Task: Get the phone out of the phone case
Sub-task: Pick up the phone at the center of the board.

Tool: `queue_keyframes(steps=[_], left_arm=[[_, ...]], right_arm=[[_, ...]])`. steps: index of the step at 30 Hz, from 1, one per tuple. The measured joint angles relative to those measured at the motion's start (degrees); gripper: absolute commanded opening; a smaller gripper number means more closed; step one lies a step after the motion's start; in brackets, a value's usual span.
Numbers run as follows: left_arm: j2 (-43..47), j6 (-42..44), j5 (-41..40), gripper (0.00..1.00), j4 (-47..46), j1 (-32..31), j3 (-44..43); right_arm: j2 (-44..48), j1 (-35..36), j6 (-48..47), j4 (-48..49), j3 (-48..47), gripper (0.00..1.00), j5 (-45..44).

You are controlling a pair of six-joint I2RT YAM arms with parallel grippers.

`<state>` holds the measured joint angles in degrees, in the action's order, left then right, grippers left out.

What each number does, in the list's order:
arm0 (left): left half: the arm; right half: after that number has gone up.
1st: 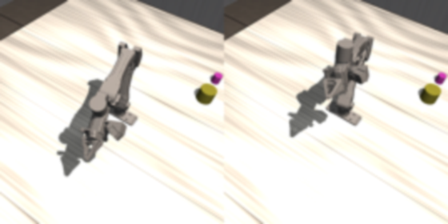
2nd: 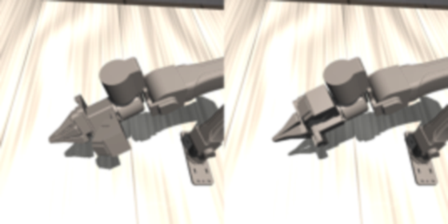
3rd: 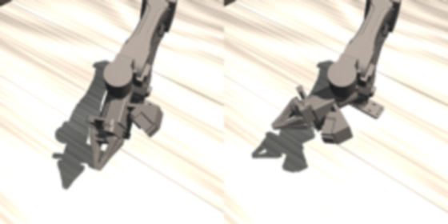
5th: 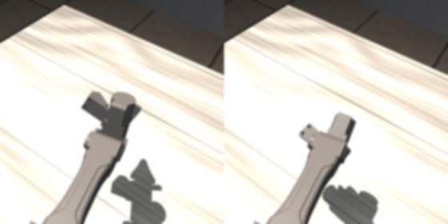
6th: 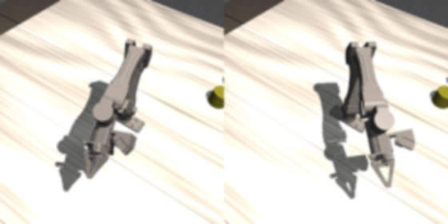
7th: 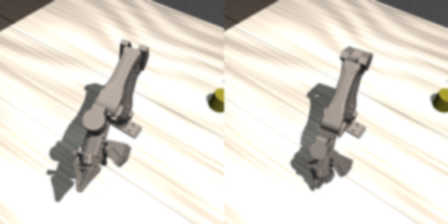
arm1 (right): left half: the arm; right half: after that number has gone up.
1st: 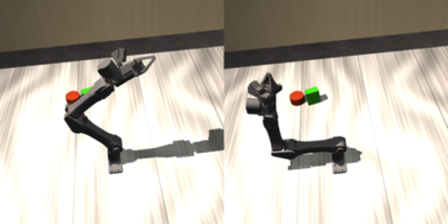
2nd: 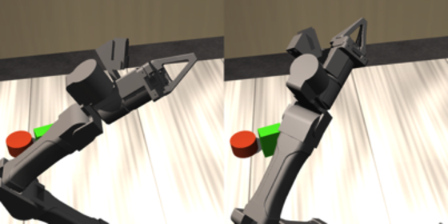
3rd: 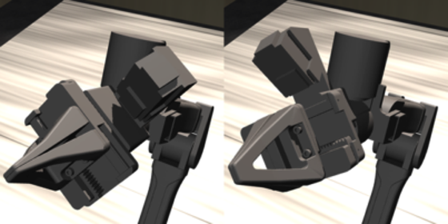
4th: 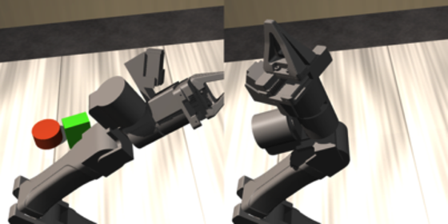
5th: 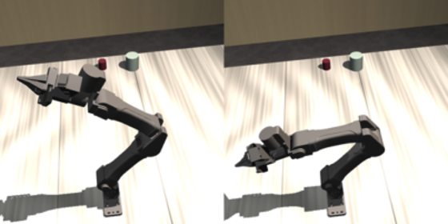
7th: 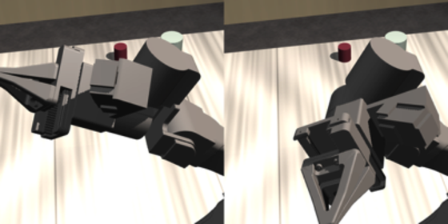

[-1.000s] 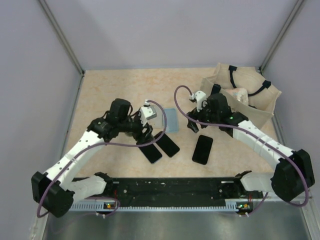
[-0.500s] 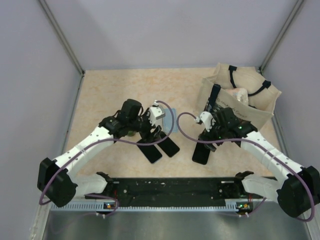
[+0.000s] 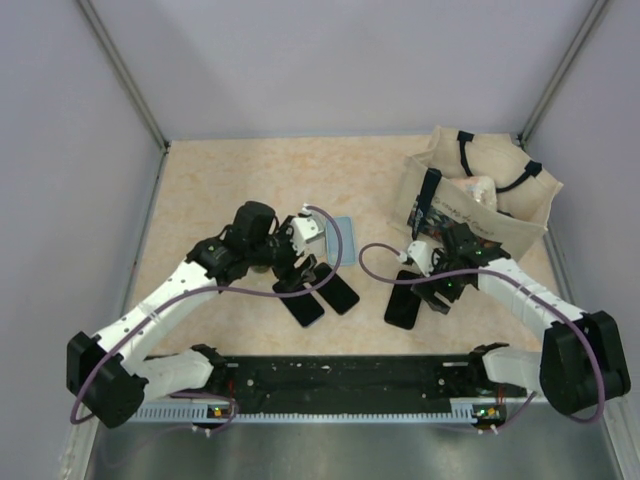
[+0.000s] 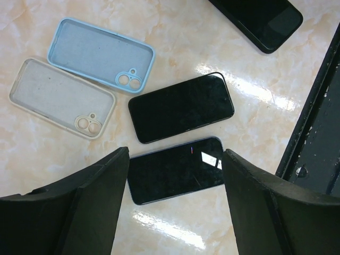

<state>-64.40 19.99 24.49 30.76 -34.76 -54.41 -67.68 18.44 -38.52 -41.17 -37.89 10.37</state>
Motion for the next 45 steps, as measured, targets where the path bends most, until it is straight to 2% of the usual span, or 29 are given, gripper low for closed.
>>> queue_keyframes(steps=[4, 18, 27, 36, 45], left_arm=[[0.2, 0.5, -0.7, 0.76, 0.7, 0.0, 0.0], [0.7, 1.2, -2.6, 0.77, 0.9, 0.0, 0.1], [0.7, 1.2, -3.7, 0.77, 0.9, 0.0, 0.1], [0.9, 1.2, -4.8, 0.77, 0.9, 0.0, 0.1], [1.7, 1.2, -6.4, 0.77, 0.9, 0.0, 0.1]], right_arm=[[-2.2, -2.1, -1.8, 2.0, 0.0, 0.74, -0.1], [-11.2, -2.1, -0.3, 12.2, -2.0, 0.72, -1.5], [-16.5, -2.0, 2.9, 12.5, -6.5, 0.71, -1.4], [-21.5, 2.9, 4.9, 13.9, -11.3, 0.71, -3.0], [-25.7, 6.6, 7.4, 19.3, -15.1, 0.70, -5.0]])
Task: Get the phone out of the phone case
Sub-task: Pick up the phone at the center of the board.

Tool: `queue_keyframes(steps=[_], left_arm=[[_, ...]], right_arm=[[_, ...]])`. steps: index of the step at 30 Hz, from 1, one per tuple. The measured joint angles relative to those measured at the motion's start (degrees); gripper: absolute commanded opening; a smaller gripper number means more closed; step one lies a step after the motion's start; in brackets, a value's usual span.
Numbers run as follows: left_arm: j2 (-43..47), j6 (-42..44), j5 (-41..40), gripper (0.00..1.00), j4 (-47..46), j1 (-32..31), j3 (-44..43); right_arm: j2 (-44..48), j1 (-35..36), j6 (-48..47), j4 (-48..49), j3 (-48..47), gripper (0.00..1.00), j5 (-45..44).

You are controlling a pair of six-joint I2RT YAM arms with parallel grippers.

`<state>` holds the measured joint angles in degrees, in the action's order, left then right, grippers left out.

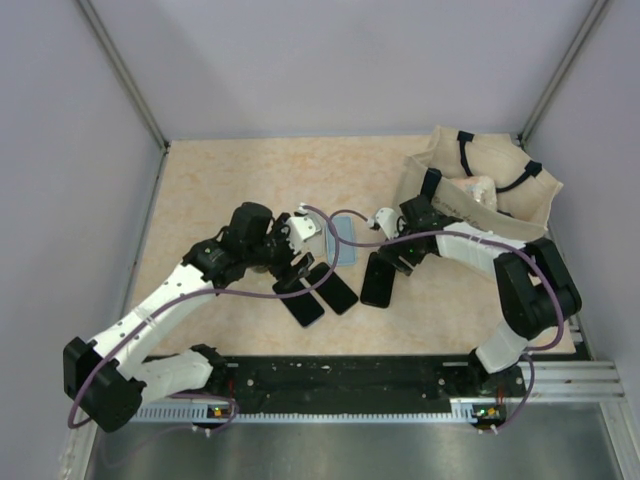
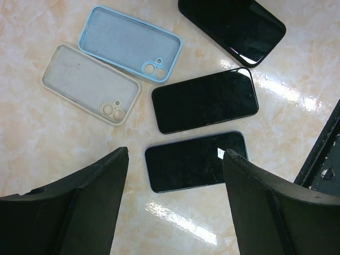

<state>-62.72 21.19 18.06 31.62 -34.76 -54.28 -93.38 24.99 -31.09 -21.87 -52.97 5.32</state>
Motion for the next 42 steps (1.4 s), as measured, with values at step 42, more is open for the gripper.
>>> queue_keyframes(steps=[42], left_arm=[[2.0, 0.1, -3.8, 0.78, 0.2, 0.0, -0.1]], right_arm=[[0.4, 6.9, 9.6, 5.6, -5.7, 0.70, 1.8]])
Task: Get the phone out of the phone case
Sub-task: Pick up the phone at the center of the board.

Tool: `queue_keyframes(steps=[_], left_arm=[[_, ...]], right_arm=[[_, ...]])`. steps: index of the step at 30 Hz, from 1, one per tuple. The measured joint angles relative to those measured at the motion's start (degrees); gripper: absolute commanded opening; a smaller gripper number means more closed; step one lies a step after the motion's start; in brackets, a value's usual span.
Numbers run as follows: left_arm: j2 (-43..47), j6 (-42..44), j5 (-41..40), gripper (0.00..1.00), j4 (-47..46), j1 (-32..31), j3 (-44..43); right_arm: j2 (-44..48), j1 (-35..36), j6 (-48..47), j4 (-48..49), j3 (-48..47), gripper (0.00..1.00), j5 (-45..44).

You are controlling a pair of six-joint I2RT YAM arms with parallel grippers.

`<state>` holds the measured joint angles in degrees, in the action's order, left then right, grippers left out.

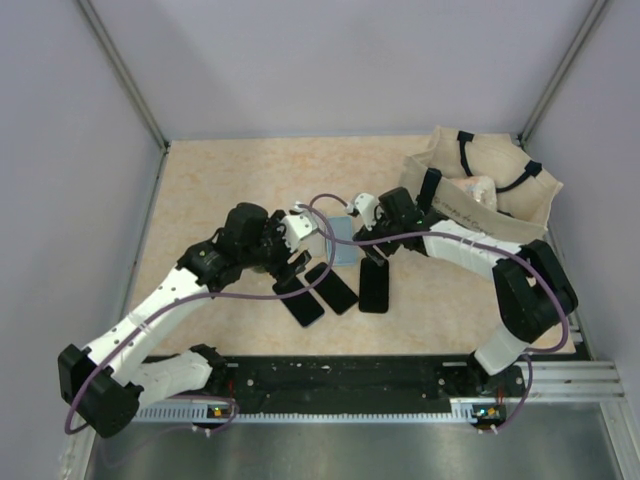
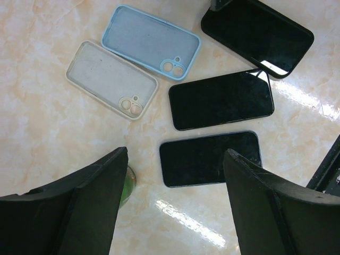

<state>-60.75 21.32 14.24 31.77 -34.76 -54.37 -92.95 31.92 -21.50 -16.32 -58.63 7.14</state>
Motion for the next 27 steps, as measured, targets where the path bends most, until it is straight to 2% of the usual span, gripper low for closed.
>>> queue_keyframes(steps=[11, 27], left_arm=[[0.0, 1.5, -0.1, 0.78, 2.3, 0.0, -1.9], [0.3, 2.9, -0.2, 0.78, 3.4, 0.1, -2.1]], right_arm=[[-1.1, 5.8, 5.2, 1.0, 0.0, 0.70, 3.3], [-1.7, 11.1, 7.5, 4.9, 6.3, 0.70, -4.3]])
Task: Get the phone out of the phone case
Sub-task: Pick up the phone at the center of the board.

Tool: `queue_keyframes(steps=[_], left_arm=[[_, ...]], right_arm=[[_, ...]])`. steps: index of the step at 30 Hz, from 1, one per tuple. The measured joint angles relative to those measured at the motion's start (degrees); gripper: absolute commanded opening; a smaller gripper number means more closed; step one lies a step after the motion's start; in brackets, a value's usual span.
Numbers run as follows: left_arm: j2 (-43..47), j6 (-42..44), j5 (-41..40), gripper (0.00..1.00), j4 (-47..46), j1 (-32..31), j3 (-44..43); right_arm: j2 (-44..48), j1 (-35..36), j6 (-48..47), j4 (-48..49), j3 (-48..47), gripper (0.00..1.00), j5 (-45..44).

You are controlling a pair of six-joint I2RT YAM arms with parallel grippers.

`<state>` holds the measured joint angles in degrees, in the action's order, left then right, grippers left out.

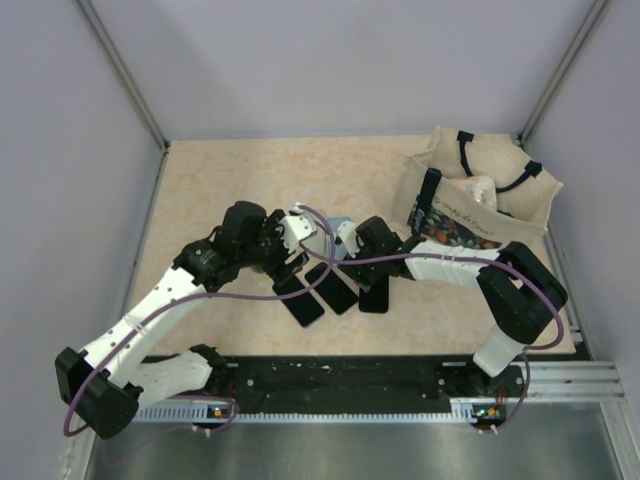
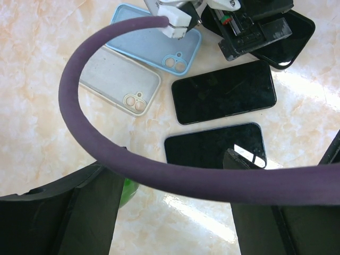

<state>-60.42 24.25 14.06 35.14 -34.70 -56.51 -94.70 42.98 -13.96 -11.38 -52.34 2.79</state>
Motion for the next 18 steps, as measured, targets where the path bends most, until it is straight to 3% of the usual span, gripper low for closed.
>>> queue_keyframes(steps=[18], left_arm=[[0.7, 0.8, 0.2, 0.78, 1.0, 0.0, 0.0]], right_arm=[[5.8, 3.3, -2.8, -1.1, 5.6, 0.73, -10.0]])
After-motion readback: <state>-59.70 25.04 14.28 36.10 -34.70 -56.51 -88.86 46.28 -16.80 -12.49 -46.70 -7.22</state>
